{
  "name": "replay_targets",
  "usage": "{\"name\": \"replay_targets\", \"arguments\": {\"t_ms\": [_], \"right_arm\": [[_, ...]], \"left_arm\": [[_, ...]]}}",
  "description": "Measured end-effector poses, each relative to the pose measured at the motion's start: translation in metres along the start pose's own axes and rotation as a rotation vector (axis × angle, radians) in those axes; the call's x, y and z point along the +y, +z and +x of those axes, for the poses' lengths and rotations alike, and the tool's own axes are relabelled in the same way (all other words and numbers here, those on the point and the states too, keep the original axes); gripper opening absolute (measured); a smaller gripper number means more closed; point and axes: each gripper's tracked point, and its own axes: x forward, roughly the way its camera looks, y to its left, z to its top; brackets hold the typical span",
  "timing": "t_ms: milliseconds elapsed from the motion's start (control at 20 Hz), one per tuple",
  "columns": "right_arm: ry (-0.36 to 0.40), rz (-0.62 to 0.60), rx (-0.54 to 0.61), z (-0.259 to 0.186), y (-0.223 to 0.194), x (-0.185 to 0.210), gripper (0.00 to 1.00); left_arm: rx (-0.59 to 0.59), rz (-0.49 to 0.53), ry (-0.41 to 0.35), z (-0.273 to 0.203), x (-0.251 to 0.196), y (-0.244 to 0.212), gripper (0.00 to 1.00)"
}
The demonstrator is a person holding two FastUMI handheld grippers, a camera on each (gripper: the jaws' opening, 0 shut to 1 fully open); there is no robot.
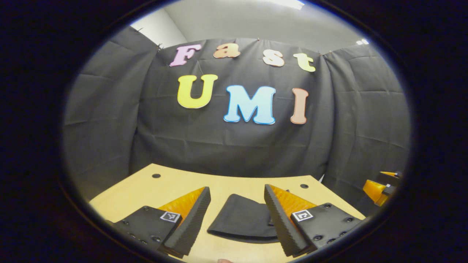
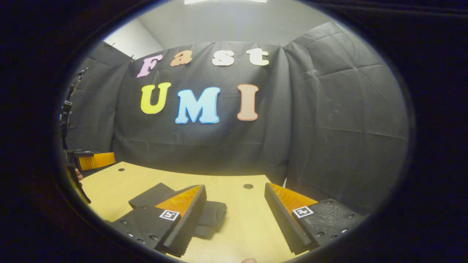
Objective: Grasp the waist and the cuffs of the jeans and fold them to make the two legs overlap; first hold the waist and fold one-third of the jeans toward the cuffs, then hold the cuffs and fold the remaining one-third in the same direction to finish folding.
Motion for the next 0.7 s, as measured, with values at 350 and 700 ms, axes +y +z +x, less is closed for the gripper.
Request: {"name": "replay_targets", "arguments": {"t_ms": [350, 700], "right_arm": [[-0.043, 0.026, -0.022, -0.007, 0.001, -0.010, 0.96], [-0.015, -0.014, -0.065, -0.007, 0.006, -0.019, 0.93]], "left_arm": [[-0.056, 0.073, 0.034, -0.011, 0.018, 0.022, 0.90], [-0.081, 0.026, 0.045, -0.022, 0.003, 0.038, 0.94]]}}
